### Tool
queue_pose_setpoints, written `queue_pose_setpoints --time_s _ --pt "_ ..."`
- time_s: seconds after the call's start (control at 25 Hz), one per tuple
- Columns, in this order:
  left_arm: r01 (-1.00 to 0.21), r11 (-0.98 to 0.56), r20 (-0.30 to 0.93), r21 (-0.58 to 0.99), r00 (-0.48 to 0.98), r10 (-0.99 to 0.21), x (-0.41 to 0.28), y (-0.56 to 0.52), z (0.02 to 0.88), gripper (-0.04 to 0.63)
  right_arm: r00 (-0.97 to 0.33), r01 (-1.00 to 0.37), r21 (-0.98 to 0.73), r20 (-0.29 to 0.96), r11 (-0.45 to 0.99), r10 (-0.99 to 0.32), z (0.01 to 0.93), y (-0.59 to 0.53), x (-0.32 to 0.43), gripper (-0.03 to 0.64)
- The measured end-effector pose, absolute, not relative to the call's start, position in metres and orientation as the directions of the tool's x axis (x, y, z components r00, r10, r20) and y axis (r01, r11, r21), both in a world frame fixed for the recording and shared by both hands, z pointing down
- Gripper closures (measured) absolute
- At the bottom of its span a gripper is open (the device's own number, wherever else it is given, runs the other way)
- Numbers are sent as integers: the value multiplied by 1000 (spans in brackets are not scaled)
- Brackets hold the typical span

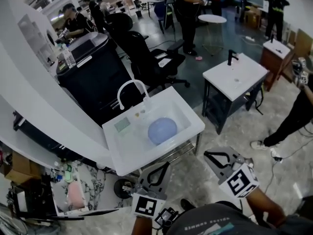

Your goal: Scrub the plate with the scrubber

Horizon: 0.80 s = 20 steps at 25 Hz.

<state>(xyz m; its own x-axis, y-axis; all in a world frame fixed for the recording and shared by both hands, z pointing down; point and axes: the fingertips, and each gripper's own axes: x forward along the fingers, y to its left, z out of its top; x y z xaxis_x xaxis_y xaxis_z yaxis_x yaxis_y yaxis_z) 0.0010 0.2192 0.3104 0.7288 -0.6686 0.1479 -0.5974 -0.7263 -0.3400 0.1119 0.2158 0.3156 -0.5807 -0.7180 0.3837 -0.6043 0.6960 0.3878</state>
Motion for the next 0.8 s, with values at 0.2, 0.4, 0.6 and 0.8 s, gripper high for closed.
queue_pose_setpoints --time_s 0.2,0.4,0.6,0.8 --pt "-589 -733 134 -340 741 -658 -18 204 305 594 -575 -600 409 378 688 -725 307 199 85 586" --pt "-602 -730 124 -323 738 -663 -29 193 308 594 -579 -586 414 388 697 -717 309 184 70 586" --pt "-622 -716 128 -316 720 -682 -37 181 313 594 -594 -567 408 400 716 -698 315 169 66 586" --pt "-663 -680 144 -314 674 -724 -45 158 318 594 -625 -537 399 404 743 -668 319 141 64 586"
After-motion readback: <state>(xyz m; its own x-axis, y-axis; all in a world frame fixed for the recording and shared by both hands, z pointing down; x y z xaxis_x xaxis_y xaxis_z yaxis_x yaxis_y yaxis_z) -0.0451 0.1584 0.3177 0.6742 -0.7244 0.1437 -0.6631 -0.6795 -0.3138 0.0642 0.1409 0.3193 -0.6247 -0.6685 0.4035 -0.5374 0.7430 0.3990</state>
